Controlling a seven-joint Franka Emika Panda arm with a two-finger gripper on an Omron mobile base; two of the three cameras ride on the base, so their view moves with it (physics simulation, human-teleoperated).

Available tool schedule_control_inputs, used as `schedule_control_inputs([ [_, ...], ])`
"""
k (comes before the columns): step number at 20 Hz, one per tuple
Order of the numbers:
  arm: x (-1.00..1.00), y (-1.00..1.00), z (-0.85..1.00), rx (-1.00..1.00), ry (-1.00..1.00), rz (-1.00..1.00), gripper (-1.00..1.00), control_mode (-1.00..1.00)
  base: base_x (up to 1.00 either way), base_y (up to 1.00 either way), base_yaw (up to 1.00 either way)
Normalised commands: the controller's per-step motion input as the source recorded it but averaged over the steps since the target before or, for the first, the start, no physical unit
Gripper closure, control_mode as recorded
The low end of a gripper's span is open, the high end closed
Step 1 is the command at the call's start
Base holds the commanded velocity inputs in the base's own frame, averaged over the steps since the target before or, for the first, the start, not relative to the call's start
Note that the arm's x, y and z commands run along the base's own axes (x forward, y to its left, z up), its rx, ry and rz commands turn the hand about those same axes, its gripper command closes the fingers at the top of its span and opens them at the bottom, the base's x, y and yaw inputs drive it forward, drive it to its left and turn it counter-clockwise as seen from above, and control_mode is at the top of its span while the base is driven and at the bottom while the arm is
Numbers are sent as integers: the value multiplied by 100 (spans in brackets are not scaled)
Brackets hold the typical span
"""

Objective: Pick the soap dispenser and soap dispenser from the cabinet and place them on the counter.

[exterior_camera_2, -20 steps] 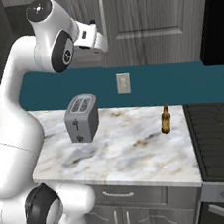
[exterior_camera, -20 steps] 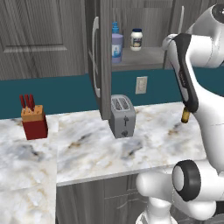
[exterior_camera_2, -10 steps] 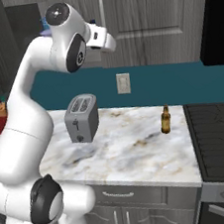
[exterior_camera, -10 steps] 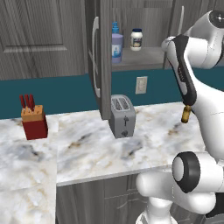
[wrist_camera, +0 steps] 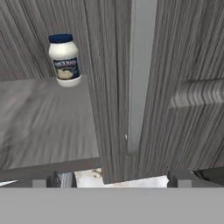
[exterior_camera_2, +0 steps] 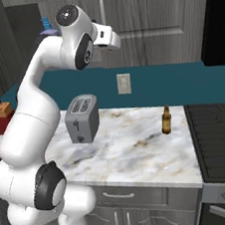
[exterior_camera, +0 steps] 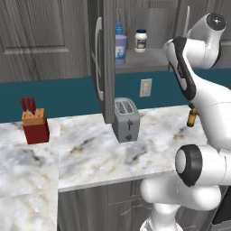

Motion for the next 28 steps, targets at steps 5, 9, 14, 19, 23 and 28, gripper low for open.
schedule_control_inputs([
  [5,39,-18,0,0,0,4,-100,-100,0,0,0],
  [9,38,-18,1,0,0,4,-100,-100,0,0,0],
  [14,39,-11,4,0,2,3,-100,-100,0,0,0],
  [19,39,-9,0,0,1,2,-100,-100,0,0,0],
  [23,20,-4,1,-1,0,1,-100,-100,0,0,0],
  [28,2,2,0,0,0,0,100,-100,0,0,0],
])
